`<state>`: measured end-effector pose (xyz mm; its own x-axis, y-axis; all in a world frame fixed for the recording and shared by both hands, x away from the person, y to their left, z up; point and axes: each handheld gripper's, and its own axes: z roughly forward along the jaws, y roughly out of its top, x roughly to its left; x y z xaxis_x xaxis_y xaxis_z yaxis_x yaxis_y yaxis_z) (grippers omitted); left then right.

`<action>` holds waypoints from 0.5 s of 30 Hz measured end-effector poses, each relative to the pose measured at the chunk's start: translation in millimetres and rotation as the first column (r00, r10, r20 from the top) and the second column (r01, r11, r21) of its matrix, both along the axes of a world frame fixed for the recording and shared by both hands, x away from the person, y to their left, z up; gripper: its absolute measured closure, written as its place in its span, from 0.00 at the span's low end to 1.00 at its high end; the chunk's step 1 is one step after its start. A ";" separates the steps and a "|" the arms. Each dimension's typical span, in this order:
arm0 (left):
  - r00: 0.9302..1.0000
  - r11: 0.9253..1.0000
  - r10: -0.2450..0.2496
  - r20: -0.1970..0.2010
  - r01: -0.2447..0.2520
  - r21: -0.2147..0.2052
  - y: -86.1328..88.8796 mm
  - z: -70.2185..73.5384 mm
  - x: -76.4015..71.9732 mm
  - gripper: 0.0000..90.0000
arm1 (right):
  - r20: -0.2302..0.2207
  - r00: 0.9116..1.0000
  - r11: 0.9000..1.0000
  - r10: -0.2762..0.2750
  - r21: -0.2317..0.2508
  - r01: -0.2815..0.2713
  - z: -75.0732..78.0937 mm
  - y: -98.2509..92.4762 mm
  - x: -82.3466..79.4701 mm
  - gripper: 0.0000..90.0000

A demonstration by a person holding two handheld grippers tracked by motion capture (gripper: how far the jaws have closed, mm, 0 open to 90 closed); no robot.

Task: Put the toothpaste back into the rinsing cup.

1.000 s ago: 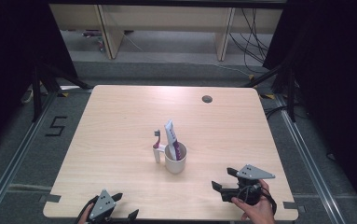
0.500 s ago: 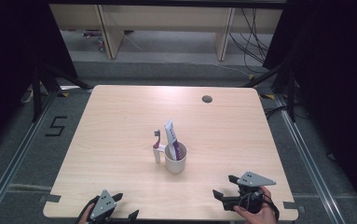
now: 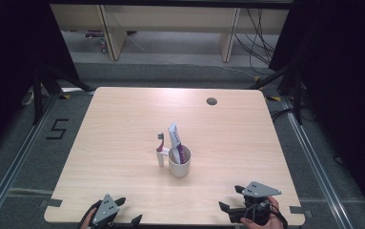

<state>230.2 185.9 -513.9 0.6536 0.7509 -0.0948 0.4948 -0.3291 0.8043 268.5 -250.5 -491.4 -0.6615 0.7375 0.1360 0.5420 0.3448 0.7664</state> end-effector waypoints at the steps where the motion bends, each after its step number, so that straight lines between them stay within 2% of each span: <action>1: 1.000 1.000 0.003 -0.002 -0.004 -0.016 -1.1 -0.2 -0.5 0.20 | -0.008 1.000 1.000 -0.012 0.005 0.012 0.4 0.7 -2.1 0.18; 2: 1.000 1.000 0.006 -0.001 -0.006 -0.030 -2.0 -0.6 -0.7 0.20 | 0.005 1.000 1.000 0.010 -0.015 -0.010 0.2 -1.2 -1.0 0.19; 3: 1.000 1.000 0.006 -0.001 -0.006 -0.030 -2.0 -0.6 -0.6 0.20 | -0.027 1.000 1.000 -0.002 -0.005 0.002 0.1 0.0 -3.5 0.19; 5: 1.000 1.000 0.005 -0.001 -0.005 -0.029 -2.1 -0.7 -0.5 0.20 | -0.006 1.000 0.999 0.013 -0.032 -0.013 -1.1 -1.8 -2.8 0.19; 6: 1.000 1.000 0.004 -0.001 -0.004 -0.028 -2.0 -0.7 -0.4 0.20 | -0.028 1.000 1.000 -0.001 -0.029 0.000 -1.3 -0.8 -5.0 0.19; 7: 1.000 1.000 0.004 -0.001 -0.005 -0.029 -2.1 -0.7 -0.4 0.20 | -0.016 1.000 0.999 0.005 -0.033 -0.005 -2.3 -1.3 -4.8 0.19; 8: 1.000 1.000 0.004 -0.001 -0.004 -0.029 -2.1 -0.7 -0.4 0.20 | 0.002 1.000 0.998 0.007 -0.057 -0.007 -2.1 -2.9 -4.7 0.19; 9: 1.000 1.000 0.004 0.000 -0.004 -0.029 -2.0 -0.6 -0.5 0.20 | -0.022 1.000 0.999 0.004 -0.045 -0.005 -2.2 -2.9 -5.7 0.19; 10: 1.000 1.000 0.005 -0.001 -0.005 -0.030 -2.1 -0.7 -0.5 0.20 | -0.002 1.000 0.999 0.005 -0.052 -0.005 -2.4 -3.7 -5.8 0.19; 12: 1.000 1.000 0.004 -0.001 -0.004 -0.028 -2.1 -0.7 -0.5 0.20 | -0.003 1.000 0.999 0.004 -0.047 -0.004 -2.2 -4.9 -7.0 0.19; 13: 1.000 1.000 0.005 -0.002 -0.005 -0.029 -2.2 -0.8 -0.6 0.20 | -0.023 0.999 0.999 0.033 -0.037 -0.034 -2.7 -5.9 -6.1 0.19; 14: 1.000 1.000 0.005 -0.002 -0.005 -0.028 -2.2 -0.8 -0.5 0.20 | -0.007 1.000 0.999 0.003 -0.053 -0.003 -2.1 -6.0 -8.5 0.19; 15: 1.000 1.000 0.005 -0.002 -0.005 -0.028 -2.3 -0.9 -0.4 0.20 | -0.010 1.000 0.999 -0.004 -0.051 0.003 -2.2 -5.7 -9.4 0.19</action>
